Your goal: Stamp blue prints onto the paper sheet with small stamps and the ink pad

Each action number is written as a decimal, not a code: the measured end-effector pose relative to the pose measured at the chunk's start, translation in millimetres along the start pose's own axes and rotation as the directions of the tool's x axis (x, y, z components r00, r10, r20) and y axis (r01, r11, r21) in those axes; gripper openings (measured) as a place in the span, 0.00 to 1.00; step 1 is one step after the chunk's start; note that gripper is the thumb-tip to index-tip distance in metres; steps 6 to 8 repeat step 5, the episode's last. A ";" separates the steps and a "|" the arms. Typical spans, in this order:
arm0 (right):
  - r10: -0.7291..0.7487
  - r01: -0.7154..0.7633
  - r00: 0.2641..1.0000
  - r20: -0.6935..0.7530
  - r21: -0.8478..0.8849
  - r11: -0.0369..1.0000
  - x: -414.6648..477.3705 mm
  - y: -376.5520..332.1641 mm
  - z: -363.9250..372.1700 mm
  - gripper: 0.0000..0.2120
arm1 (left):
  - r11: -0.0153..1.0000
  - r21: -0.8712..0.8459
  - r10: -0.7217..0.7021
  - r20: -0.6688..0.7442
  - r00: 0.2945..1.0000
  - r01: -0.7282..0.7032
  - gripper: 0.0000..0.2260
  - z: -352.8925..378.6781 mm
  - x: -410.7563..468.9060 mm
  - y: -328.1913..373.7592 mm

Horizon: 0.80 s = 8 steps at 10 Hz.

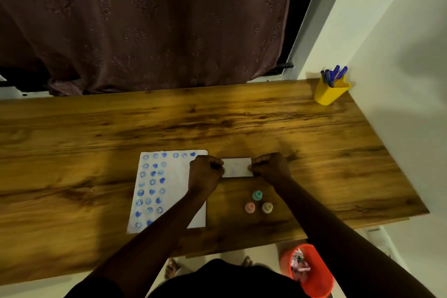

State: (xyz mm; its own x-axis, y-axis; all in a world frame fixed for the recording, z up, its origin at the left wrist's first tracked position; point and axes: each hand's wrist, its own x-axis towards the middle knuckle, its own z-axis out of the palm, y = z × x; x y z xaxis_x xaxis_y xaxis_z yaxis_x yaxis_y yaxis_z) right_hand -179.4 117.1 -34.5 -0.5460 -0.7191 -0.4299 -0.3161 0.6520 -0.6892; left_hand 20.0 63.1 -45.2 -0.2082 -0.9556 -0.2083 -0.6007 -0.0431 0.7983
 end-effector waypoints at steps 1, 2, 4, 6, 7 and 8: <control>-0.023 0.023 1.000 -0.008 -0.019 1.000 -0.2 1.0 1.5 0.11 | 1.000 0.015 0.014 0.013 1.000 -0.014 0.09 0.4 -0.3 -0.5; -0.027 0.026 0.999 -0.022 -0.046 0.999 -1.5 -0.2 0.7 0.11 | 0.999 0.026 0.027 0.022 0.999 -0.028 0.09 -0.5 -2.2 3.3; -0.055 0.053 0.998 -0.036 -0.043 0.998 -5.5 1.0 1.9 0.13 | 0.994 0.086 0.061 0.056 0.997 -0.065 0.10 -2.7 -3.9 8.5; -0.088 0.085 0.996 -0.019 -0.108 0.990 -7.5 -1.6 -0.5 0.13 | 0.992 0.092 0.075 0.081 0.994 -0.082 0.09 -7.6 -1.8 13.0; -0.088 0.085 0.996 -0.019 -0.108 0.990 -7.5 -1.6 -0.5 0.13 | 0.992 0.092 0.075 0.081 0.994 -0.082 0.09 -7.6 -1.8 13.0; -0.088 0.085 0.996 -0.019 -0.108 0.990 -7.5 -1.6 -0.5 0.13 | 0.992 0.092 0.075 0.081 0.994 -0.082 0.09 -7.6 -1.8 13.0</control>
